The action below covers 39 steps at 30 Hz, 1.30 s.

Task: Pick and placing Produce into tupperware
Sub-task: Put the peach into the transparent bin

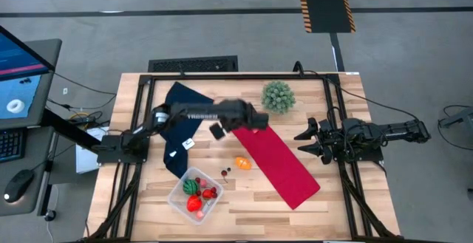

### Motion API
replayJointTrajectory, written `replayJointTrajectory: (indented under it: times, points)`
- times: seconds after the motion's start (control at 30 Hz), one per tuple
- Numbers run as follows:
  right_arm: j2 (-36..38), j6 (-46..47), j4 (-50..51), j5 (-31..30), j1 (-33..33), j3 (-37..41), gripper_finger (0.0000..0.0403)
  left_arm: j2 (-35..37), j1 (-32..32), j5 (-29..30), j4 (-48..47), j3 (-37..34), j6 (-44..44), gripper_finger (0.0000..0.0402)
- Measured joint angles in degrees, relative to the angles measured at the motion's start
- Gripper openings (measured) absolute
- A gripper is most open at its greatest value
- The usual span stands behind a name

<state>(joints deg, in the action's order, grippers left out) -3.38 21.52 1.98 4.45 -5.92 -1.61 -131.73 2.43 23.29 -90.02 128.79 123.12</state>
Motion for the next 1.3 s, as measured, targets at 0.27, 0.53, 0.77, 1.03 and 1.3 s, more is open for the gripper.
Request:
replayJointTrajectory:
  times: [0.27,0.53,0.77,1.03,1.3]
  points:
    - [0.01,-0.01,0.0,0.0,0.01,0.0,0.0249,0.48,-10.04,0.61,-0.02,-0.02,10.4,0.0093]
    - [0.02,-0.02,-0.01,0.0,0.01,0.0,0.0249,0.53,-16.37,6.26,-0.02,-0.04,9.62,0.0093]
    - [0.0,-0.01,-0.02,-0.01,0.01,0.0,0.0249,0.6,-23.83,8.74,-0.04,-0.81,5.28,0.0093]
    - [0.02,-0.01,0.0,0.0,0.01,0.0,0.0249,0.94,-32.22,8.35,-0.11,-8.19,8.9,0.0093]
    - [0.0,-0.02,0.0,-0.01,0.01,0.0,0.0249,1.03,-35.82,7.13,-0.08,-14.03,9.79,0.0093]
